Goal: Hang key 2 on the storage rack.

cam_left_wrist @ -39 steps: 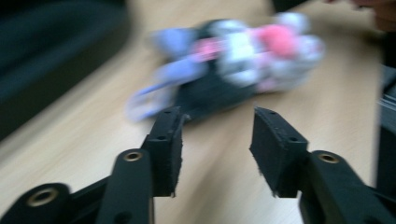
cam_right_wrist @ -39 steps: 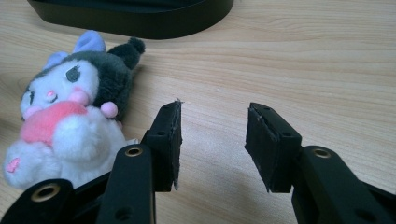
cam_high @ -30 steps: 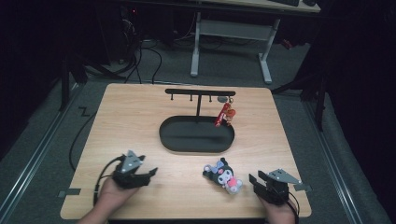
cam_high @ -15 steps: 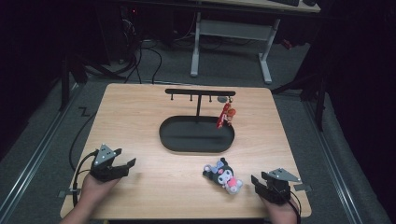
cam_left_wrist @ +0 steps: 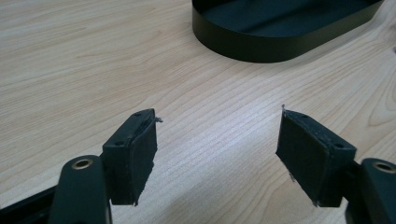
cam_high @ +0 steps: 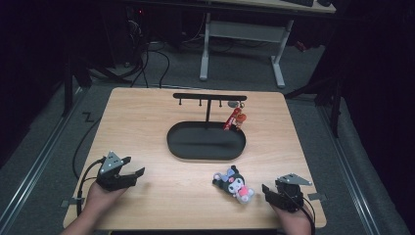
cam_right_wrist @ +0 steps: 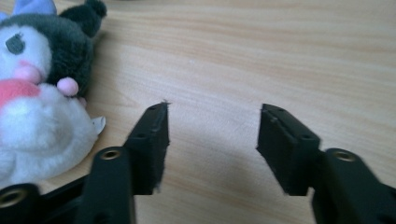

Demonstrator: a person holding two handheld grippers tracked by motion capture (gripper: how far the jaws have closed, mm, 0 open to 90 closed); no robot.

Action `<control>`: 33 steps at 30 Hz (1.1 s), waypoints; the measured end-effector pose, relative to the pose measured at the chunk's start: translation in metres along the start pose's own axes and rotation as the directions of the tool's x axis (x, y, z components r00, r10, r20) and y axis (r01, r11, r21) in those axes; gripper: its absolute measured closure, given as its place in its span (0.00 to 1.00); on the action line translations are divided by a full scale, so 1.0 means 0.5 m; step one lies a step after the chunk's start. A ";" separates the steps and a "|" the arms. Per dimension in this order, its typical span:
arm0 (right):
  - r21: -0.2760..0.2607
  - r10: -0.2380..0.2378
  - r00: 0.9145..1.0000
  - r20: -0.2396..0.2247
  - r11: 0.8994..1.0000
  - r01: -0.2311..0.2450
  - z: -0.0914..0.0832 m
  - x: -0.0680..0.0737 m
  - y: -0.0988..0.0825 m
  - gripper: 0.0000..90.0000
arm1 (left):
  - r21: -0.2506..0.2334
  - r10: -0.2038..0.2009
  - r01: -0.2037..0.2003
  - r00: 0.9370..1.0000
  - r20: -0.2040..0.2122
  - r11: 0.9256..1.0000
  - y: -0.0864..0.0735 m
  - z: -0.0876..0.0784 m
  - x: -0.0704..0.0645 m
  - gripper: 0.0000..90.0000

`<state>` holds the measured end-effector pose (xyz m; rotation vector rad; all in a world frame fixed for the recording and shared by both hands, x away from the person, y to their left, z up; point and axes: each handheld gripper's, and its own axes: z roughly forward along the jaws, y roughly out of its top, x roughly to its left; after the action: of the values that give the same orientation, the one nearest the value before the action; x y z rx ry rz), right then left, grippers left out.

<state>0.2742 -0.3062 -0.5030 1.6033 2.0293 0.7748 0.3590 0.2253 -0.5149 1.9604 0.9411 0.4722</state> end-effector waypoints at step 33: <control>0.352 -0.044 0.999 -0.008 0.935 0.044 0.008 0.011 0.106 0.37 | 0.011 0.009 -0.009 1.000 0.023 1.000 0.000 0.006 -0.006 0.32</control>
<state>0.3139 -0.2914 -0.4707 1.7343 2.2949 0.4073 0.3591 0.2212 -0.5165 1.9772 0.9230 0.4498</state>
